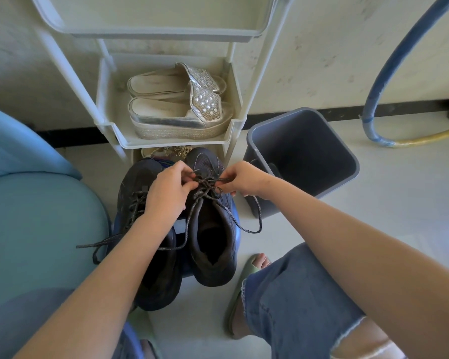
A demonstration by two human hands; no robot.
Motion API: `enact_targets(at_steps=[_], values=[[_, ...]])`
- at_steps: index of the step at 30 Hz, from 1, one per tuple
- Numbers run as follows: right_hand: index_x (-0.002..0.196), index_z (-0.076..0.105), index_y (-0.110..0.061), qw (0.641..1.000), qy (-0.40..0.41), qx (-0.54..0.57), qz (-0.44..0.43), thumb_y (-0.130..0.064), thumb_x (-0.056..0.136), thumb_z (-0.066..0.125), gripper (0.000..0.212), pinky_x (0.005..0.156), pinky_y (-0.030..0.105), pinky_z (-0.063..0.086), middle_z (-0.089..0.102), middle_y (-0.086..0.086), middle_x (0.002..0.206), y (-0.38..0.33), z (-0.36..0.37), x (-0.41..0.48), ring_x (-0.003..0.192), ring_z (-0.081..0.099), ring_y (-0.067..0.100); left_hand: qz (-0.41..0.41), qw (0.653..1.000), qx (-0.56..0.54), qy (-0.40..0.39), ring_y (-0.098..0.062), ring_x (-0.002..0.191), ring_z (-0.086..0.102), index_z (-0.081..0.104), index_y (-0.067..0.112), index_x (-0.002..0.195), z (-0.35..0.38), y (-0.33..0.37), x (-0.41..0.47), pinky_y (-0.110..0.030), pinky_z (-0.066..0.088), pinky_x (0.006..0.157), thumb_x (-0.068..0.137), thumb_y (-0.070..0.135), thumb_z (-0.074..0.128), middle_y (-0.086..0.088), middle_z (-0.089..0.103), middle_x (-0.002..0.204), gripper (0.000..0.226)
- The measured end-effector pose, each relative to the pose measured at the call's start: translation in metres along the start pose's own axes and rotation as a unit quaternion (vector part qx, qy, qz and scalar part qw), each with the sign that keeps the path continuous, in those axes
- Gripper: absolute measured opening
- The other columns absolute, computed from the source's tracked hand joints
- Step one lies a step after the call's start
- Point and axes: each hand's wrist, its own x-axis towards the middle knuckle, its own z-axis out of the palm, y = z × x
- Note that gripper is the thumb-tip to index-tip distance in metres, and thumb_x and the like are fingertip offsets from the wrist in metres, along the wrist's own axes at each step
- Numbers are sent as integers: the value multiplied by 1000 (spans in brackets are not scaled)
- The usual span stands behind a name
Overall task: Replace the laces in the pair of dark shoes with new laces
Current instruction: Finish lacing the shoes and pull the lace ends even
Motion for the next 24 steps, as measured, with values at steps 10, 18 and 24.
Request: enact_targets(at_steps=[10, 18, 24], values=[[72, 66, -7, 994, -84, 26, 59, -29, 87, 69, 27, 47, 18, 30, 59, -3, 51, 0, -5, -10, 45, 43, 7, -55, 995, -4, -83, -1, 29, 48, 64, 17, 88, -10, 1, -3, -19, 36, 49, 88, 31, 65, 5, 66, 78, 13], [67, 62, -5, 988, -95, 41, 110, -13, 86, 65, 21, 39, 16, 29, 56, 0, 49, -11, 7, -6, 45, 39, 10, -95, 989, -20, -113, 1, 30, 49, 66, 15, 85, -11, 4, -3, -20, 36, 51, 86, 26, 67, 5, 61, 62, 11], [77, 58, -2, 960, -123, 211, 139, -3, 90, 54, 14, 37, 13, 23, 61, 6, 65, -2, -6, -11, 44, 43, 5, -81, 990, -12, -113, 2, 33, 52, 68, 14, 91, -11, 6, -6, -16, 35, 52, 87, 19, 61, 0, 69, 72, 9]])
